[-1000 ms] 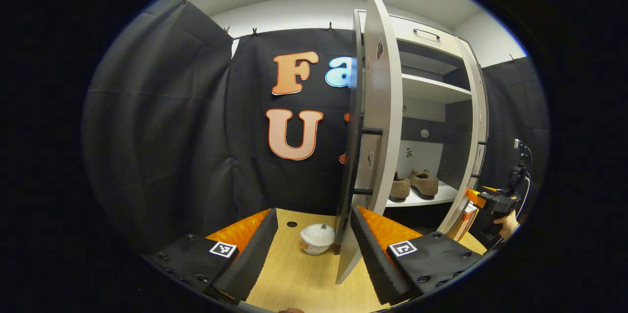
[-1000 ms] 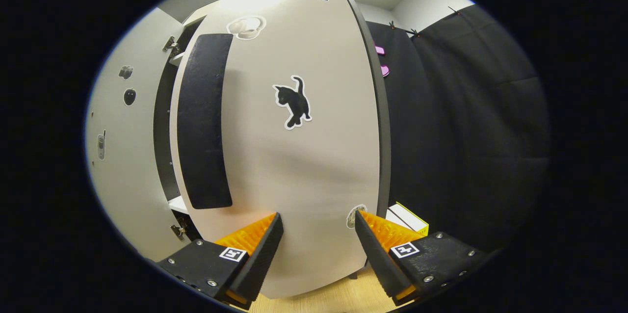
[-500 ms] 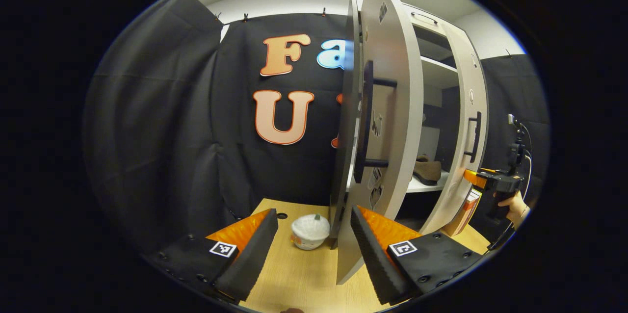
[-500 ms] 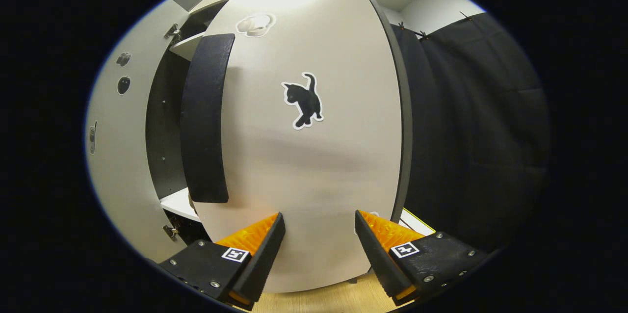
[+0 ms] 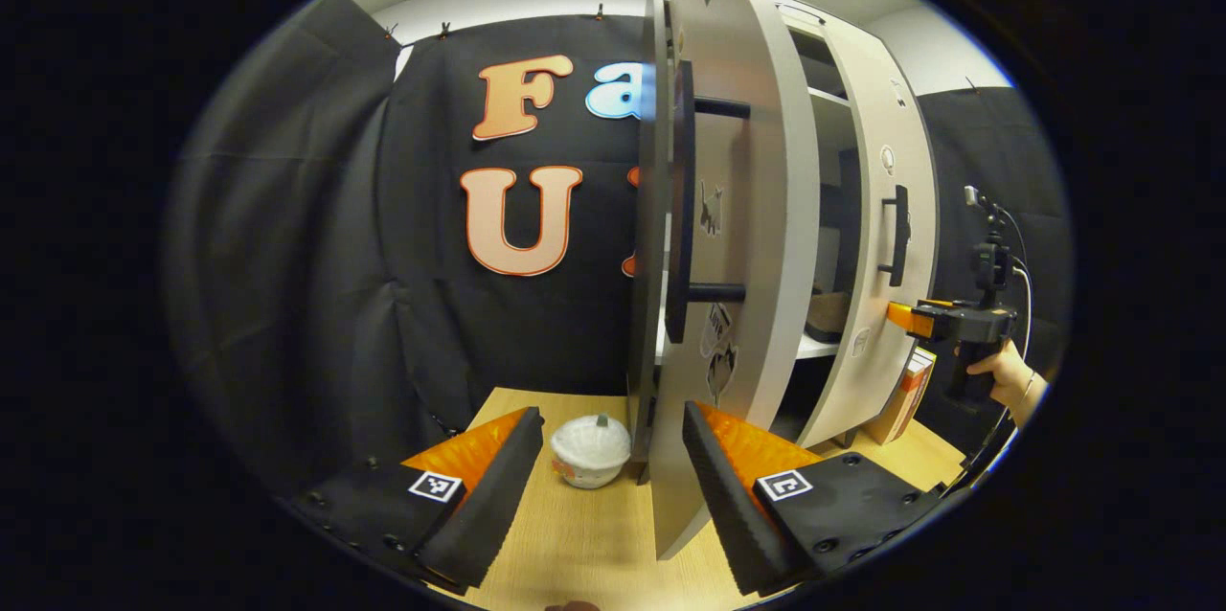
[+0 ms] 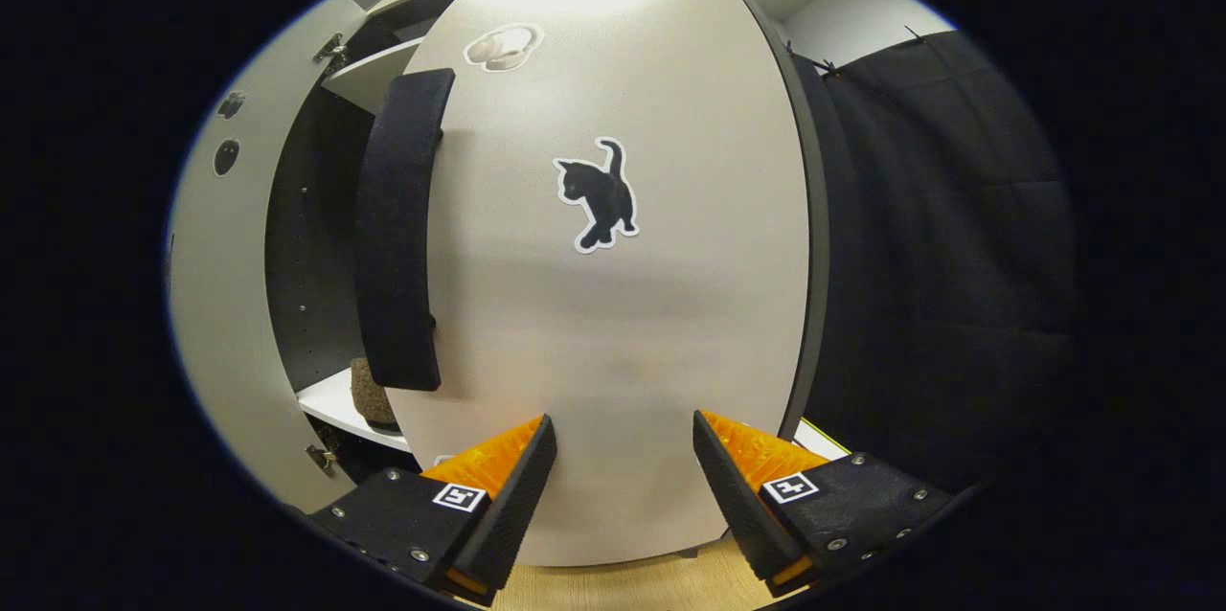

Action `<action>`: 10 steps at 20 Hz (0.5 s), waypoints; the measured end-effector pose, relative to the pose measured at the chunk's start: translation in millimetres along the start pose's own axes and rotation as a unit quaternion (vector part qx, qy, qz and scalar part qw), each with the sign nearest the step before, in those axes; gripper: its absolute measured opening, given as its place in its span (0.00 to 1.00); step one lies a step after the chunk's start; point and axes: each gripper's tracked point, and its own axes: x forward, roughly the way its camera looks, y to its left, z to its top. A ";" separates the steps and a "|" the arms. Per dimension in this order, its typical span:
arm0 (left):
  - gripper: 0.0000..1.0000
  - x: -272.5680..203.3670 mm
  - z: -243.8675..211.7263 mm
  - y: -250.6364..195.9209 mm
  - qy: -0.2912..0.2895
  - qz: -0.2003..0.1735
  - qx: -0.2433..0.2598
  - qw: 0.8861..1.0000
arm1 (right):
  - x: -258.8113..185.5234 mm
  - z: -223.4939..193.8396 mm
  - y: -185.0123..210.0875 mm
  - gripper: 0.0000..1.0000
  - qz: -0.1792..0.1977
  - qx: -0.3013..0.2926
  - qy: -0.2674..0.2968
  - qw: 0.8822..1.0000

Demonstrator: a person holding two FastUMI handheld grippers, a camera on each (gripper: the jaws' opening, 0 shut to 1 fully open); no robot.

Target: Grab one shoe with the right hand and put it into the shoe cabinet, grab the other shoe with the left hand and put it into the shoe cabinet; then close the right door with the right hand and the left door with the left hand.

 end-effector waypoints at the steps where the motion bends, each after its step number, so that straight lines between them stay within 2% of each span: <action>1: 0.95 1.2 0.3 -0.9 0.000 -0.005 -0.001 1.000 | -0.2 0.4 -0.2 0.89 0.000 0.000 0.000 1.000; 2: 0.99 3.0 0.3 -1.6 0.000 -0.009 -0.006 1.000 | -0.5 0.6 -0.9 0.89 -0.001 0.001 0.002 1.000; 3: 0.95 3.3 -1.4 -1.9 0.000 -0.012 -0.012 1.000 | -1.2 0.3 -1.1 0.90 0.000 0.003 0.005 1.000; 4: 0.99 2.9 -2.5 -2.1 0.002 -0.014 -0.018 1.000 | -3.2 0.6 0.2 0.91 0.001 0.008 0.006 1.000; 5: 0.95 2.5 -2.1 -2.4 0.001 -0.016 -0.021 1.000 | -6.0 3.0 0.7 0.93 0.000 0.010 0.003 1.000; 10: 0.95 3.0 -3.6 -13.8 0.001 -0.030 -0.027 0.999 | -32.7 4.8 0.1 0.92 0.006 0.001 0.002 1.000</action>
